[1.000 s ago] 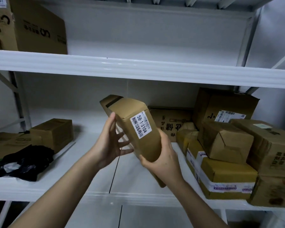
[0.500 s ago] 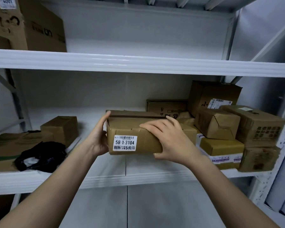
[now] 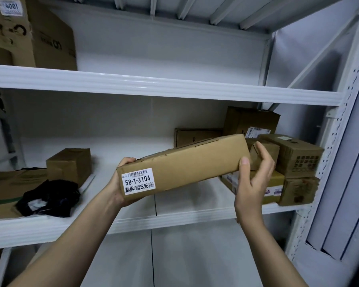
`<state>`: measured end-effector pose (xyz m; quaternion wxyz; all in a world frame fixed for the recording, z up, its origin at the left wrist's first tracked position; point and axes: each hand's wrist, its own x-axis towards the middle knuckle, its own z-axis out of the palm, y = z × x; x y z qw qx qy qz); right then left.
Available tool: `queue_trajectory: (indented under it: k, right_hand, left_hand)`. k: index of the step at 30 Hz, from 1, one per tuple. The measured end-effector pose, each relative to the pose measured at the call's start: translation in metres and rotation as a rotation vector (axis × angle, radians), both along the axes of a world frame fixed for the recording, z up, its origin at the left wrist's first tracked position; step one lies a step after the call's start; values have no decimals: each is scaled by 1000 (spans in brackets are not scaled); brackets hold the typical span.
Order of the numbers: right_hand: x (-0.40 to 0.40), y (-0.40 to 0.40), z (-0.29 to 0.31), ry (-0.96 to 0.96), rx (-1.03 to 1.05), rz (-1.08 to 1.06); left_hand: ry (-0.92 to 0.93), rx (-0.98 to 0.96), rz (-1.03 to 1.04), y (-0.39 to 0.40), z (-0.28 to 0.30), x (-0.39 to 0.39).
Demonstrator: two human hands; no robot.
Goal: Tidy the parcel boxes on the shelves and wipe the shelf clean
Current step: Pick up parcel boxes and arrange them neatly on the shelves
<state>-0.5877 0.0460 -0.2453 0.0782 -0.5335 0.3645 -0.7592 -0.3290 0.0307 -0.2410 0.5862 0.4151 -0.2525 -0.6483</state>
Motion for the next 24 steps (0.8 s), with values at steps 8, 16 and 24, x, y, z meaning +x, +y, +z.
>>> queue_trajectory:
  k: [8, 16, 24]
  right_hand:
    - [2, 25, 53, -127, -208, 70]
    - [-13, 45, 123, -115, -361, -17]
    - [-28, 69, 202, 25, -604, -58]
  left_hand:
    - [-3, -107, -205, -7, 14, -25]
    - [-92, -52, -638, -3, 55, -66]
    - [108, -152, -831, -5, 89, -105]
